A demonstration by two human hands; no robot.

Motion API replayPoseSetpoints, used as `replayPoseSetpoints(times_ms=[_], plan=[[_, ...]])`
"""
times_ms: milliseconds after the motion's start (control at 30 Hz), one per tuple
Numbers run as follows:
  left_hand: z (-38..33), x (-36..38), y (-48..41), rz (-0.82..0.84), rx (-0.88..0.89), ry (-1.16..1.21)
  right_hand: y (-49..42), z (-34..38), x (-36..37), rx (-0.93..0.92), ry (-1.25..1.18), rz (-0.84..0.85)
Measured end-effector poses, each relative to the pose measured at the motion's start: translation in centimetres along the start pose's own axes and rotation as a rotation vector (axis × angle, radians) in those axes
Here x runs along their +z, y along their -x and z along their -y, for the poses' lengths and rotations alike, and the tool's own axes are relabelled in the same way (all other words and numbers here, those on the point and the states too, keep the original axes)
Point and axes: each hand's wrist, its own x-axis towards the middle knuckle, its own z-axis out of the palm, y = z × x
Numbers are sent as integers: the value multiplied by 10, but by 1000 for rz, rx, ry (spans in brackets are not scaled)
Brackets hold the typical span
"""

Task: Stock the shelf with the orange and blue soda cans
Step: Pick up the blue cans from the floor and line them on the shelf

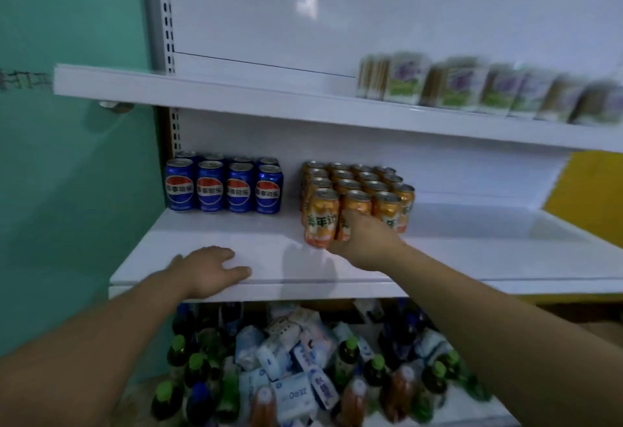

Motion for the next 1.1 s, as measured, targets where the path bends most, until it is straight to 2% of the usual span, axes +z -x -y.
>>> replayPoseSetpoints(times_ms=[167, 367, 600, 767, 967, 1100], plan=[[-119, 35, 48, 36, 348, -25, 77, -64, -26, 201, 92, 0], [-218, 98, 110, 191, 621, -79, 164, -132, -25, 368, 78, 15], [-264, 219, 136, 426, 683, -170, 251, -216, 31, 554, 19, 124], [-274, 291, 139, 529, 713, -186, 287, -269, 81, 694, -32, 211], [-274, 369, 120, 638, 710, -130, 289, -317, 147, 711, -139, 227], [-264, 419, 90, 671, 626, -95, 272, -354, 218, 740, -199, 281]])
